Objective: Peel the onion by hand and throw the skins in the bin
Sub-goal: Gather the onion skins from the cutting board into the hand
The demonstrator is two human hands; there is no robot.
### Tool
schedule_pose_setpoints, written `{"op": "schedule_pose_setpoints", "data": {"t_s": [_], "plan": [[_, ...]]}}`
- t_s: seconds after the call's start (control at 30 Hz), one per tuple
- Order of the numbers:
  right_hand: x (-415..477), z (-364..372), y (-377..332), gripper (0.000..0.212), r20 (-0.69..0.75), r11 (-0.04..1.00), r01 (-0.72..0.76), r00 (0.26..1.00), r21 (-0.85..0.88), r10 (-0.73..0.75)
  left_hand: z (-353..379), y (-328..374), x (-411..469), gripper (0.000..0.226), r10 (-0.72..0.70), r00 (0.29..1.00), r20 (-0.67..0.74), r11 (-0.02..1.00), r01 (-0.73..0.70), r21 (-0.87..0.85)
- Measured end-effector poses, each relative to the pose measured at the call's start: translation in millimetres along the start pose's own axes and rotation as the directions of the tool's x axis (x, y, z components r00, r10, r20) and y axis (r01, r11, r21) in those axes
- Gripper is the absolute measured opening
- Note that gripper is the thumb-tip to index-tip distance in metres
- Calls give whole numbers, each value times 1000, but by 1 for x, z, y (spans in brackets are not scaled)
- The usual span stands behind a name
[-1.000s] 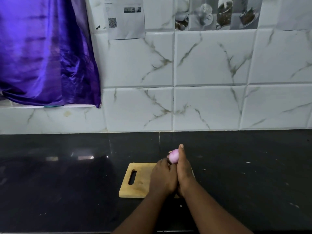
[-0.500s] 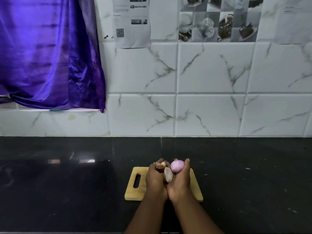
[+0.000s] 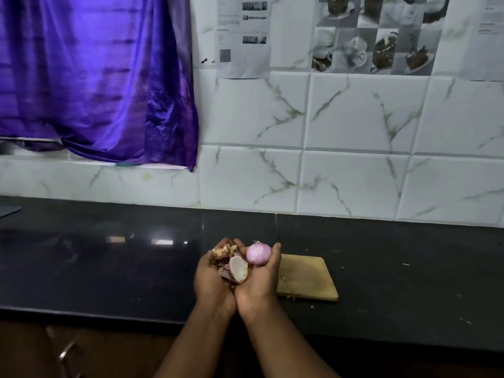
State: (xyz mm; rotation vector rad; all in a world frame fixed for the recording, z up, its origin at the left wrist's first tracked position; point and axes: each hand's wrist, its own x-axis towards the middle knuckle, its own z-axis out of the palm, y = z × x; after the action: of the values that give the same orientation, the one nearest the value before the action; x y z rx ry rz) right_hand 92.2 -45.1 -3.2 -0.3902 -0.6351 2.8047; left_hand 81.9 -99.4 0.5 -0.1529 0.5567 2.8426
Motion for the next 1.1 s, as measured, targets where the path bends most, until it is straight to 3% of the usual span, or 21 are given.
{"op": "schedule_pose_setpoints", "data": {"t_s": [0.27,0.47,0.57,0.7,0.8,0.87,0.97,1.03,1.1], "plan": [[-80,23,146,70,141,953,-286,944,-98,298,-87,122,-101,36,251,956,-151,954,-270,-126],[-158,-12,282,82,23,795,-543,822,-270,570,-223,189,-175,38,362,825,-434,838,-492,-237],[-178,-42,345,71,-108,709,-661,745,-244,658,-284,208,-203,33,345,763,-546,795,-547,-263],[-189,-82,415,87,-253,554,-775,627,-305,737,-355,219,-222,25,307,683,-663,747,-605,-277],[-195,-114,464,95,-334,429,-842,528,-327,781,-405,223,-227,7,287,584,-760,718,-656,-233],[-197,-130,490,103,-423,341,-882,458,-326,782,-439,224,-227,20,218,504,-836,725,-657,-207],[-197,-142,515,97,-505,236,-898,409,-372,760,-490,224,-223,46,122,333,-935,717,-681,-149],[-196,-148,525,93,-528,188,-892,401,-411,748,-507,228,-224,48,91,277,-957,728,-674,-126],[-192,-156,536,83,-547,152,-874,415,-461,727,-529,227,-223,63,76,286,-955,772,-623,-125]]}}
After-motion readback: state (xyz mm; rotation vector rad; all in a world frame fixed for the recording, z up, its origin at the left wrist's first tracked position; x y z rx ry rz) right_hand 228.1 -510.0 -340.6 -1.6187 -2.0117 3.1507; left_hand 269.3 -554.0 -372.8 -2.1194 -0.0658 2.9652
